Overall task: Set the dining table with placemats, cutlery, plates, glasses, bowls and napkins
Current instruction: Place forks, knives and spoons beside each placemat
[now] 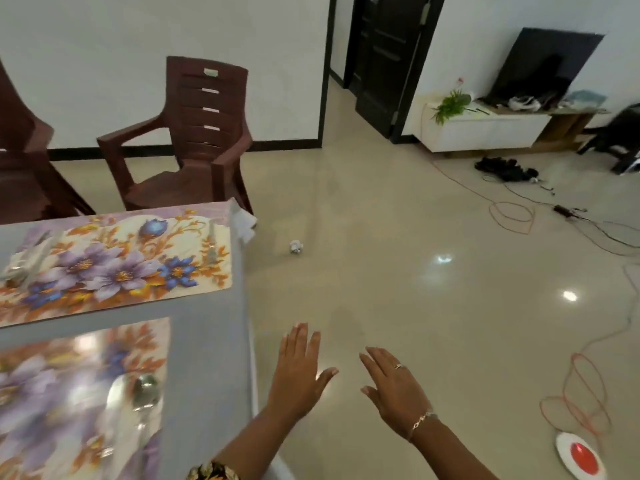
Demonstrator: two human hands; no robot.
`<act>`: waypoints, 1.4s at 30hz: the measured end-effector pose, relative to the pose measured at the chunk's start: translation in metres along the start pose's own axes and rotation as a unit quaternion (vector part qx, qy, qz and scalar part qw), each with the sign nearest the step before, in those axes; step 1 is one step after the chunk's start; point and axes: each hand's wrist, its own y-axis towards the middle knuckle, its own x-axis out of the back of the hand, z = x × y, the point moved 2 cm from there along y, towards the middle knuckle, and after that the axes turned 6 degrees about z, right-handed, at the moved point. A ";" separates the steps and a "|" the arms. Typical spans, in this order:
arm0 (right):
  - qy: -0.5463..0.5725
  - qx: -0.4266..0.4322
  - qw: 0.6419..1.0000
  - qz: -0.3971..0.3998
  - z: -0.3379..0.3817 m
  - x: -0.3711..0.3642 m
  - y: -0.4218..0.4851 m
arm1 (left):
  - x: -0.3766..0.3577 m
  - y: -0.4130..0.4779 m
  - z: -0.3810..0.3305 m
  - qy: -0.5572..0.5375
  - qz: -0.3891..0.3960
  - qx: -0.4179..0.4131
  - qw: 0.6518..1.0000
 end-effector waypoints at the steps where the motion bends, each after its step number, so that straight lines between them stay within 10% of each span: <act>1: -0.003 0.004 1.000 0.002 -0.025 0.004 0.000 | -0.004 0.011 -0.017 -0.007 0.008 0.007 1.000; 11: -0.013 0.015 1.000 -0.015 -0.162 0.029 0.102 | 0.019 0.131 -0.062 0.044 -0.004 0.050 0.998; 27: 0.013 0.294 0.956 -0.019 -0.150 0.026 0.516 | 0.119 0.380 0.108 0.030 -0.118 0.259 0.958; 35: 0.046 0.500 0.865 -0.012 -0.048 0.001 0.682 | 0.162 0.409 0.206 0.004 -0.234 0.459 0.857; 42: 0.080 0.693 0.716 0.016 0.052 -0.004 0.795 | 0.187 0.420 0.275 -0.046 -0.241 0.661 0.710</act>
